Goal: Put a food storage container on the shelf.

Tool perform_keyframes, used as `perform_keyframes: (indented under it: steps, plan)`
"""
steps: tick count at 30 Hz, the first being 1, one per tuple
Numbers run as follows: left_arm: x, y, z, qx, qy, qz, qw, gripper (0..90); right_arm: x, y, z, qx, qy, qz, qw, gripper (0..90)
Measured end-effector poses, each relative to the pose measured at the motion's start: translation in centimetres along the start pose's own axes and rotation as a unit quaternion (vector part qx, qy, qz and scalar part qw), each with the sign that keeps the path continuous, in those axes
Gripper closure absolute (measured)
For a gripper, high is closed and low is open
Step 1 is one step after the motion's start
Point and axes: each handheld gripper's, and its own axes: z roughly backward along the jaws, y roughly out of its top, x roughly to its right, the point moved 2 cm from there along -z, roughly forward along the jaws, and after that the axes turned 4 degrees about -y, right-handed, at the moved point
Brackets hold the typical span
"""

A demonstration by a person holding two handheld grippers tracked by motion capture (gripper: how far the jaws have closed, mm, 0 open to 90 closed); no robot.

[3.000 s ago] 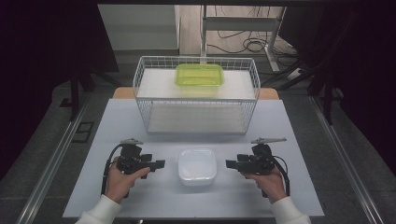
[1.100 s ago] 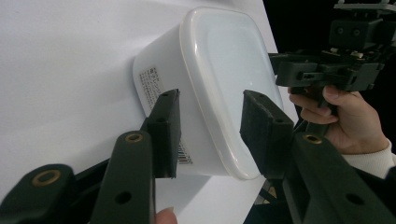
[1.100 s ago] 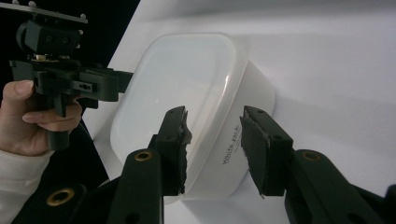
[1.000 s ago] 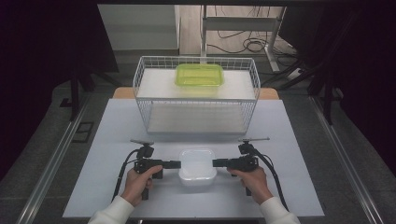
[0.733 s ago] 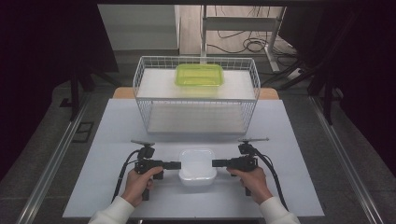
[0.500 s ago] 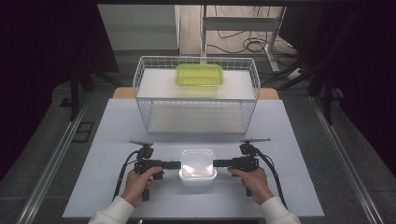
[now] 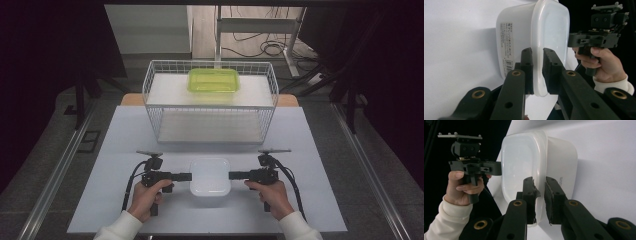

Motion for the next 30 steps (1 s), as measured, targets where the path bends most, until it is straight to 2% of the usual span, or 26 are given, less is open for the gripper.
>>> perform_keyframes:
  steps: [6, 15, 30]
  plan:
    - [0.4, 0.0, 0.0, 0.000, 0.009, -0.018, 0.9998, 80.2, -0.3, 0.1, 0.2, 0.001, -0.011, 0.017, 0.9998, 79.3]
    - [0.7, 0.1, 0.3, 0.005, 0.009, -0.025, 0.9996, 80.1, -0.7, 0.3, 0.4, 0.008, -0.001, 0.027, 0.9996, 79.7]
    - [1.6, 0.9, 0.7, 0.014, 0.022, -0.050, 0.9984, 80.0, -1.4, 1.1, 0.8, 0.018, -0.001, 0.046, 0.9988, 79.7]
